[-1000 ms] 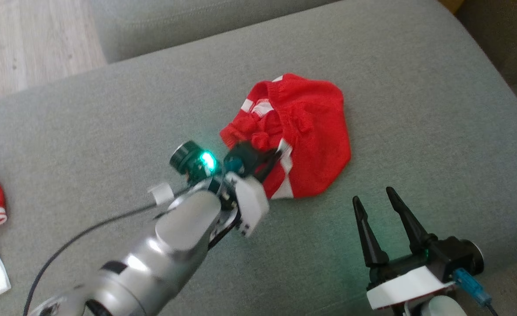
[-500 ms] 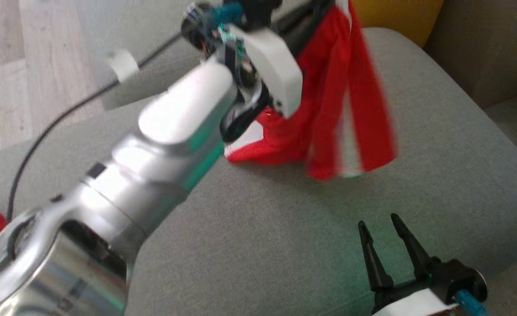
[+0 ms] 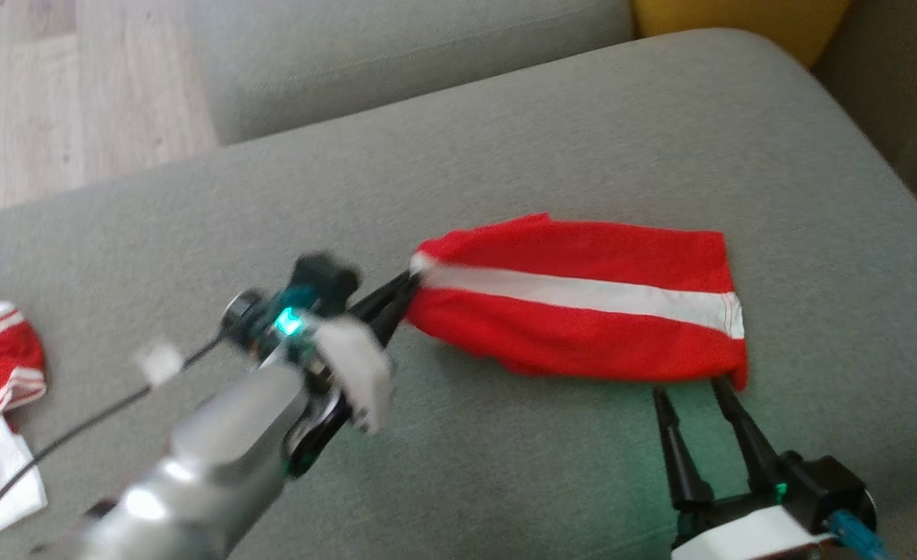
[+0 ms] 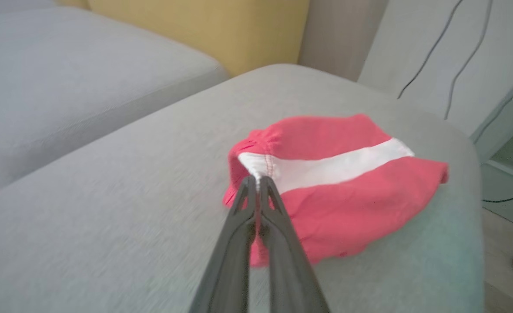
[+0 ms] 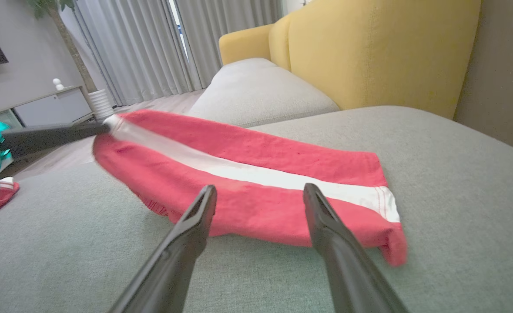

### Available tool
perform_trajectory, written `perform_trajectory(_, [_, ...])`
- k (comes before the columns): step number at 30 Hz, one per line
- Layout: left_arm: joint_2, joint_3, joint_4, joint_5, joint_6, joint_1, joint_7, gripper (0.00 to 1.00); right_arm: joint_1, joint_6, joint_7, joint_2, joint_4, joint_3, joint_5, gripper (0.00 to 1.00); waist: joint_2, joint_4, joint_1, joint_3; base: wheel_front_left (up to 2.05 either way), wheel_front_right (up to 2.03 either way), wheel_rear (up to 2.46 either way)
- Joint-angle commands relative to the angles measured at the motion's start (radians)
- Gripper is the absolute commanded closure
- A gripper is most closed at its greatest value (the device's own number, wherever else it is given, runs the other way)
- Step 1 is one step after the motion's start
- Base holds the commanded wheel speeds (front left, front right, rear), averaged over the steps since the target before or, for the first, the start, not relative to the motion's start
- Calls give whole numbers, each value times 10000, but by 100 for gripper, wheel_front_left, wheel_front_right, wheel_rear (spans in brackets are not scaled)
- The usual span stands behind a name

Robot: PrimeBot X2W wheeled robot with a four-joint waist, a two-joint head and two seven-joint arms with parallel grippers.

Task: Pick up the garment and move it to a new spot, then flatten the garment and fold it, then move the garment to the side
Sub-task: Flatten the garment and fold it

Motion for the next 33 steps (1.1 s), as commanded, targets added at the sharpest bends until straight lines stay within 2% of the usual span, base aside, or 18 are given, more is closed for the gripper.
perform_trajectory(1, [516,362,-480,50,259,-267,-265,100,-399,77,-109,-44,-139,90,262,0,0,377,-1,340,0,0,0])
perform_trajectory(3, [944,385,-739,71,522,143,-413,100,-596,77,-109,-44,60,-149,339,0,0,563,-1,501,0,0,0])
perform_trajectory(4, [944,385,-739,71,522,143,-413,100,-596,77,-109,-44,60,-149,339,0,0,563,-1,501,0,0,0])
perform_trajectory(6, [1416,499,-1125,18,884,533,-522,100,-923,77,-109,-44,555,-607,663,0,0,871,-1,720,0,0,0])
perform_trajectory(13, [2016,777,-1725,-13,1407,728,-710,100,-1806,77,-109,-44,2133,-1077,1370,0,0,1320,-1,978,0,0,0])
perform_trajectory(15, [2131,882,-1943,-65,1528,728,-745,100,-2316,77,-109,-43,3034,-1193,1518,0,0,1470,-1,1040,0,0,0])
perform_trajectory(18, [2145,921,-2098,-87,1599,710,-762,100,-2735,77,-109,-43,3763,-994,1702,0,0,1588,-1,1068,0,0,0])
perform_trajectory(27, [2143,867,-2267,-91,1667,724,-740,100,-3192,77,-109,-43,4481,-446,1918,0,0,1763,-1,1098,0,0,0])
perform_trajectory(28, [2134,853,-2264,-93,1668,735,-738,100,-3197,77,-109,-43,4530,-410,1957,3,0,1776,-1,1087,0,0,0])
perform_trajectory(29, [2123,840,-2259,-97,1666,744,-733,100,-3203,77,-109,-43,4581,-390,2012,10,0,1787,-1,1075,0,0,0])
perform_trajectory(31, [2104,817,-2241,-105,1664,761,-730,100,-3223,77,-109,-43,4672,-352,2081,14,0,1807,-1,1048,0,0,0])
perform_trajectory(32, [2093,805,-2232,-106,1660,764,-728,100,-3236,77,-109,-43,4702,-334,2101,23,0,1817,-1,1037,0,0,0])
perform_trajectory(33, [2077,794,-2224,-109,1654,766,-731,100,-3249,77,-109,-43,4717,-318,2107,39,0,1828,-1,1024,0,0,0])
